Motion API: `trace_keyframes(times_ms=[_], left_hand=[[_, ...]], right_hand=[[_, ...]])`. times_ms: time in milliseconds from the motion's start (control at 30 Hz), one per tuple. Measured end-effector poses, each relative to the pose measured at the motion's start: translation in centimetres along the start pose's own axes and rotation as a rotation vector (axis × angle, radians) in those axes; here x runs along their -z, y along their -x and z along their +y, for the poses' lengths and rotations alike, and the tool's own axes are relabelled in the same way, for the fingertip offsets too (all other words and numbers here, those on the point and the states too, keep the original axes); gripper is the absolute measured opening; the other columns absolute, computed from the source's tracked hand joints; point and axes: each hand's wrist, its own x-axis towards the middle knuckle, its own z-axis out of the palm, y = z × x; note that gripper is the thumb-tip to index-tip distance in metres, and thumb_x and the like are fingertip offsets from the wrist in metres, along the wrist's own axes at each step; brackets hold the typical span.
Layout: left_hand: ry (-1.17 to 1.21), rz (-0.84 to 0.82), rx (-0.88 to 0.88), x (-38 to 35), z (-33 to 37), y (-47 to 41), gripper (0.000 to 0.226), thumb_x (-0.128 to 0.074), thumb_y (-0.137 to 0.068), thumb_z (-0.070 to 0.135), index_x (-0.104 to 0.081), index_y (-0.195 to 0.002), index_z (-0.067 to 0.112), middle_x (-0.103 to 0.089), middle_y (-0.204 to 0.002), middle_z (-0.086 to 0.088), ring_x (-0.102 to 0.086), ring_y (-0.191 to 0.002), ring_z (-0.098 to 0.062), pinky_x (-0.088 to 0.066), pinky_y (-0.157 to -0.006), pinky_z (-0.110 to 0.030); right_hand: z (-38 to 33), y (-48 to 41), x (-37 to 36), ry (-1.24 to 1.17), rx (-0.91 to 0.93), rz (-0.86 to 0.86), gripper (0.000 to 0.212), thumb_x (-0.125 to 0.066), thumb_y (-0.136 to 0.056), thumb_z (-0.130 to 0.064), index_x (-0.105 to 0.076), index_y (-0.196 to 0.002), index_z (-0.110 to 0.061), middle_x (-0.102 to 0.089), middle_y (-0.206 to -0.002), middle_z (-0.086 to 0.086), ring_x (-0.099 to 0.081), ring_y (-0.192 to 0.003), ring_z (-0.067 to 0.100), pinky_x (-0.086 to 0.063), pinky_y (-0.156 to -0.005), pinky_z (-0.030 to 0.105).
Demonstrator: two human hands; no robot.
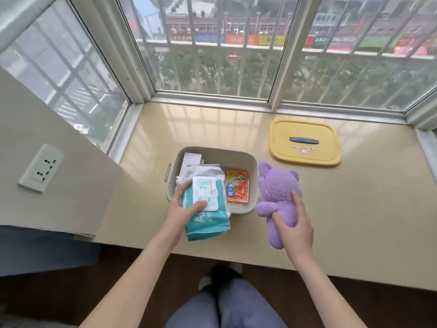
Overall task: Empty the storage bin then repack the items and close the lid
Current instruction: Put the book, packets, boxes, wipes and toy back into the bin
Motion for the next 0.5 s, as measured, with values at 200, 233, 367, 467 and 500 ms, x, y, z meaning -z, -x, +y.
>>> trace_keyframes(times_ms=[200,233,367,467,500], left_hand=[[-0.098,-0.035,0.021,-3.9,-0.8,-8.1,0.069,-0.084,-0.066,0.026,-0.055,-0.122,0.055,-0.057,-0.125,0.004,-0.066,-0.104,-0.019,-0.061,-0.071,-0.033],[-0.117,-0.043,0.019,-4.3,-1.0,-9.5,0.070,-0.083,-0.065,0.028,-0.054,-0.122,0.055,-0.057,-0.126,0.005,-0.065,-0.105,-0.018,-0.061,-0.072,-0.033],[-0.177,-0.086,0.034,-5.2,-2.4,-14.1,0.073,-0.085,-0.065,0.028,-0.051,-0.125,0.054,-0.056,-0.125,0.006,-0.067,-0.100,-0.015,-0.060,-0.068,-0.029],[-0.170,-0.112,0.085,-5.3,-4.1,-17.0,0.074,-0.086,-0.066,0.026,-0.052,-0.126,0.052,-0.059,-0.125,0.002,-0.070,-0.094,-0.009,-0.059,-0.067,-0.027],[-0.163,-0.119,0.111,-5.4,-4.8,-17.7,0.074,-0.086,-0.066,0.025,-0.052,-0.126,0.052,-0.059,-0.126,0.001,-0.070,-0.095,-0.011,-0.060,-0.069,-0.030]], right_hand=[[0.6,-6.1,-2.5,-0.032,-0.017,-0.010,0.076,-0.063,-0.070,-0.052,-0.031,-0.139,-0.060,-0.053,-0.116,-0.016,-0.054,-0.119,0.018,-0.046,-0.102,0.041],[0.8,-7.1,-3.1,-0.035,-0.021,-0.006,0.077,-0.063,-0.069,-0.052,-0.032,-0.139,-0.060,-0.052,-0.115,-0.017,-0.054,-0.119,0.017,-0.045,-0.103,0.040],[1.5,-10.1,-5.1,-0.021,-0.012,0.033,0.077,-0.064,-0.070,-0.048,-0.033,-0.140,-0.057,-0.050,-0.115,-0.017,-0.053,-0.119,0.018,-0.044,-0.103,0.038],[1.9,-11.7,-6.5,-0.003,0.003,0.063,0.076,-0.064,-0.072,-0.046,-0.034,-0.141,-0.053,-0.050,-0.117,-0.015,-0.050,-0.121,0.020,-0.042,-0.105,0.043],[2.0,-12.2,-7.0,-0.007,0.014,0.077,0.076,-0.064,-0.072,-0.045,-0.035,-0.142,-0.052,-0.050,-0.118,-0.015,-0.050,-0.121,0.019,-0.042,-0.106,0.044]])
